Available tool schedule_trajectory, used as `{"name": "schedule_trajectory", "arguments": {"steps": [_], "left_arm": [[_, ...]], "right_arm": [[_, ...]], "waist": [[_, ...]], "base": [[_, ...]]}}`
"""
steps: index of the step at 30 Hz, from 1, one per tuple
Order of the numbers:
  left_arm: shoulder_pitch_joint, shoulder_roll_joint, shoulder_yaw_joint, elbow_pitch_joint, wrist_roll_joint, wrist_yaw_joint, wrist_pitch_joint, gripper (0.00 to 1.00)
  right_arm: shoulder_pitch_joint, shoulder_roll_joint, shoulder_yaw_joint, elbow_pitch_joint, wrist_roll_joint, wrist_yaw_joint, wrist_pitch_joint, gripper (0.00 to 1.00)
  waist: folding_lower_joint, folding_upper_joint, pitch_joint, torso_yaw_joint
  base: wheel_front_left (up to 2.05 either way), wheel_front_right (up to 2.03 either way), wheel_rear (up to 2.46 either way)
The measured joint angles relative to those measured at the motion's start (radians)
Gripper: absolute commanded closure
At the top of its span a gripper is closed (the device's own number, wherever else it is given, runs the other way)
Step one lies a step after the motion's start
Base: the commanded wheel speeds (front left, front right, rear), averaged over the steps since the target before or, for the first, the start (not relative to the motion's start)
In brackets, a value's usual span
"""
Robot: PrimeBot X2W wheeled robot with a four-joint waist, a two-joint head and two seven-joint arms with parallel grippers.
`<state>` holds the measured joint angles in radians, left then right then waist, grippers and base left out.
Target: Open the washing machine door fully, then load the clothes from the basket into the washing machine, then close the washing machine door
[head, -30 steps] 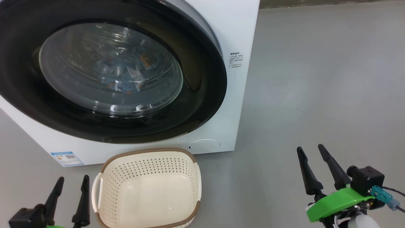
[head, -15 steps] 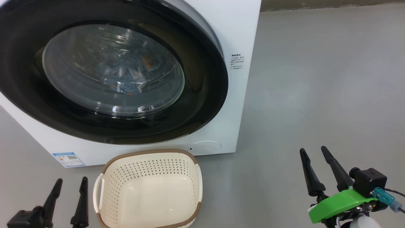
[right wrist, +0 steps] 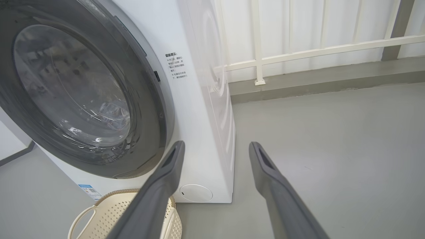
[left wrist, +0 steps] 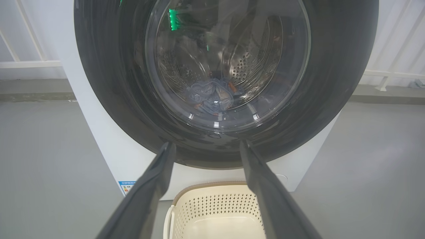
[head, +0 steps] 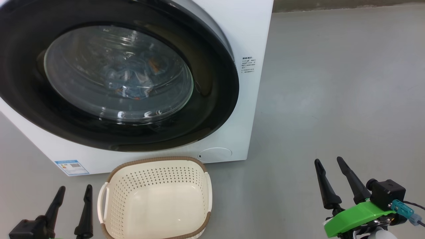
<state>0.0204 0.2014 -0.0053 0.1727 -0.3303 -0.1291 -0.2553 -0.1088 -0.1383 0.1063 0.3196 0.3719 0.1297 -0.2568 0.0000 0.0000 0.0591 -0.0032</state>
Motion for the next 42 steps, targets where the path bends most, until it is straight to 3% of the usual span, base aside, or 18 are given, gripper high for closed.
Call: {"name": "schedule_trajectory", "arguments": {"steps": [11, 12, 16, 42], "left_arm": [[0.000, -0.006, 0.014, -0.003, 0.012, 0.000, 0.000, 0.00], [0.000, -0.009, 0.012, 0.004, 0.011, 0.000, 0.000, 1.00], [0.008, -0.039, 0.000, 0.035, -0.010, 0.000, 0.010, 1.00], [0.003, -0.060, 0.015, 0.049, -0.274, 0.000, 0.084, 1.00]], "right_arm": [[0.000, 0.000, -0.001, 0.000, 0.000, 0.000, 0.000, 0.00], [0.000, 0.002, 0.000, 0.008, 0.000, 0.000, 0.000, 1.00], [0.023, 0.014, 0.000, 0.042, 0.017, 0.000, 0.009, 1.00], [0.022, 0.024, -0.040, 0.027, 0.277, 0.000, 0.077, 1.00]], "waist": [[0.0000, 0.0000, -0.006, 0.005], [0.0000, 0.0000, -0.006, 0.005], [0.0001, 0.0000, -0.008, 0.005], [0.0002, 0.0000, -0.018, 0.005]], "base": [[0.00, 0.00, 0.00], [0.00, 0.00, 0.00], [0.00, 0.00, 0.00], [0.00, 0.00, 0.00]]}}
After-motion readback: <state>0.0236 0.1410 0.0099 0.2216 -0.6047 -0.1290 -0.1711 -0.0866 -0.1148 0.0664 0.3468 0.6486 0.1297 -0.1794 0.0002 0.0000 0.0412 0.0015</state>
